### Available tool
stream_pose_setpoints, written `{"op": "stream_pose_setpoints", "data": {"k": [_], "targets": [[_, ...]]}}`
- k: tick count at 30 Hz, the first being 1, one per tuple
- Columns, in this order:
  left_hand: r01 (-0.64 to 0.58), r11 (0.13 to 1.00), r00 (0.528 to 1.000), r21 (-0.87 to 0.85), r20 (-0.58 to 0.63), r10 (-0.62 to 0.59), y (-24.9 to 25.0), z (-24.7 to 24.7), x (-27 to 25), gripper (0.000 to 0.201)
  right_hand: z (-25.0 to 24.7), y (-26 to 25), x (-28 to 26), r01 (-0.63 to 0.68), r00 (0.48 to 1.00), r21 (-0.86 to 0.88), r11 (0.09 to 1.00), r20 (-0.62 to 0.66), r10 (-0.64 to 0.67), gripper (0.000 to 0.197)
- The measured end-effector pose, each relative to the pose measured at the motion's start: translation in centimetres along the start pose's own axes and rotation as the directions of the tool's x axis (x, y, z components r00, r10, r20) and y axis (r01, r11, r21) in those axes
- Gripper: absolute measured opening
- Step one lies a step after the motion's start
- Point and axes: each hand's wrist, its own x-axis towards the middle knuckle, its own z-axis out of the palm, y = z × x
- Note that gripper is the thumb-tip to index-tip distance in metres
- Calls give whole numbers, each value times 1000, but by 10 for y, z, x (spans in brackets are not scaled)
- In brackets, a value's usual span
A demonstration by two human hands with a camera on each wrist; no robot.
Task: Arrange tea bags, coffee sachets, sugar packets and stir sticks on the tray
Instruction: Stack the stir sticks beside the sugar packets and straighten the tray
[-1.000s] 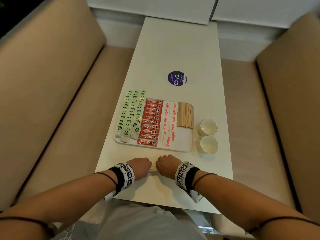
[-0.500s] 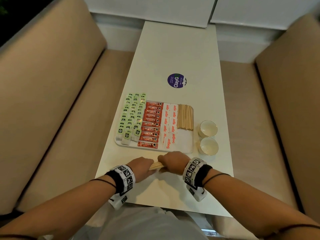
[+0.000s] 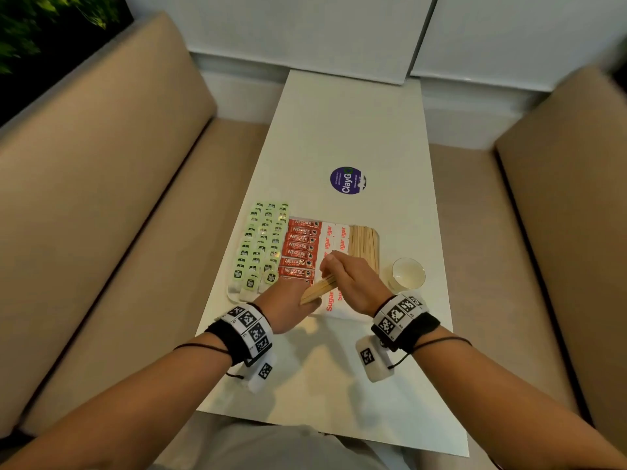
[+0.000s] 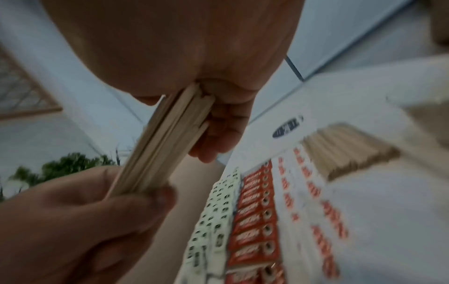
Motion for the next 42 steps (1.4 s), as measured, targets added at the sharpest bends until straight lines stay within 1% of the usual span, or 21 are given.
{"op": "stream_pose_setpoints", "data": {"k": [2,5,8,10,12,16,17,19,22,23,24,26,27,29,31,32,34,35,37,39,42], "targets": [[-4,999,1000,-36,-10,4,6,-2,3,26,3,-5,0,8,1000,20,1000,-7,-8,41],[5,998,1000,-65,-26,-7,7,-4,5,23,-1,-10,0,44,999,-80,996,28,-42,39],[-27,999,999,-21,-44,26,9,-10,5,16,1,-6,4,-51,998,-175,983,28,57,52],[-31,1000,999,-3,-41,31,9,-11,6,16,5,-2,7,-131,991,-152,980,12,135,55],[-37,999,998,1,-42,37,8,-12,7,16,5,1,8,-164,986,-123,979,10,167,54],[-33,999,999,22,-17,34,4,-20,6,32,-1,7,7,-216,976,-71,974,-25,215,51],[-23,1000,1000,-9,-20,23,3,-25,5,34,-3,8,7,-237,971,-68,969,-37,235,51],[28,988,999,-155,-16,-31,1,-33,3,35,-6,10,7,-266,963,-58,962,-64,263,52],[96,919,993,-381,-32,-117,0,-36,3,29,-9,9,7,-271,956,-13,963,-123,267,55],[122,877,985,-465,-52,-164,2,-38,4,32,-8,7,7,-269,953,1,963,-145,267,56],[158,813,972,-561,-59,-229,4,-39,5,43,-6,5,6,-263,951,12,965,-165,261,57],[239,660,924,-712,-42,-381,12,-41,8,62,2,0,6,-237,953,15,971,-189,236,57],[263,613,898,-745,-44,-438,17,-42,9,66,6,-3,5,-223,957,12,975,-189,221,57],[269,594,872,-758,-70,-484,25,-41,12,67,15,-9,5,-203,962,-9,979,-186,198,57],[246,619,871,-746,-111,-479,27,-40,14,61,17,-14,4,-191,966,-43,981,-186,180,58],[231,653,878,-722,-135,-459,25,-40,14,55,16,-15,3,-190,968,-64,980,-178,176,59],[211,739,910,-640,-149,-388,20,-38,13,41,13,-15,3,-183,974,-94,979,-155,167,60],[207,777,929,-595,-131,-347,20,-36,11,38,11,-13,3,-181,975,-98,979,-148,165,60],[203,837,956,-508,-82,-281,19,-32,9,44,7,-12,4,-172,977,-110,979,-143,156,60],[201,871,962,-448,-77,-262,19,-29,6,52,5,-13,4,-139,985,-155,978,-126,120,60],[196,916,961,-349,-116,-250,13,-30,7,54,-1,-18,1,-61,998,-245,968,2,64,58]]}}
